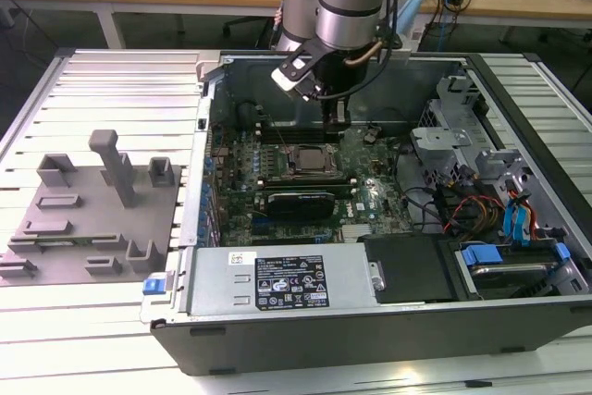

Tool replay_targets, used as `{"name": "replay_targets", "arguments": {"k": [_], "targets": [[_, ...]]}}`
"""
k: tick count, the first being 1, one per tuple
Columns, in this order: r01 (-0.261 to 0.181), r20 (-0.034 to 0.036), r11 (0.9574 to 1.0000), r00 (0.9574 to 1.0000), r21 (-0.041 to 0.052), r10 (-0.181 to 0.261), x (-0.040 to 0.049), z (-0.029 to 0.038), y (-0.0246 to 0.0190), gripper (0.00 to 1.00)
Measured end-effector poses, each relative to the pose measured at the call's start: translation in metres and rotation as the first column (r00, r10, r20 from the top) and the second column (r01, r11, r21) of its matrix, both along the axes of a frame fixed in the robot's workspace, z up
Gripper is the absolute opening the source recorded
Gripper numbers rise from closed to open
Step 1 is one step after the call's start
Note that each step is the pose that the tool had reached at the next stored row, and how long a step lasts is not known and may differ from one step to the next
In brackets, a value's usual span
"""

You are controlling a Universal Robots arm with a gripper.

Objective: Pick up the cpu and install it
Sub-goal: 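Close the cpu cover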

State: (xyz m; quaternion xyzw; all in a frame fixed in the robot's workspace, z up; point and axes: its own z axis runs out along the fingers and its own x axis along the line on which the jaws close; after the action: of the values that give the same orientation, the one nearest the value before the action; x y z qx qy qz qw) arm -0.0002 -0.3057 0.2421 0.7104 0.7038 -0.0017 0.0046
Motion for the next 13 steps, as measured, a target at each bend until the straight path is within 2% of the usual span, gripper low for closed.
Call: {"name": "replay_targets", "arguments": {"k": [5, 8, 13], "targets": [[0.0, -0.0001, 1.0, 1.0, 0.0002, 0.0, -0.0006, -0.0019, 0.0, 0.11], [0.0, -0.0002, 1.0, 1.0, 0.0001, 0.0, -0.0045, -0.0048, -0.0003, 0.11], [0.0, -0.0002, 1.0, 1.0, 0.0002, 0.0, -0.0122, -0.0074, -0.0051, 0.11]]}}
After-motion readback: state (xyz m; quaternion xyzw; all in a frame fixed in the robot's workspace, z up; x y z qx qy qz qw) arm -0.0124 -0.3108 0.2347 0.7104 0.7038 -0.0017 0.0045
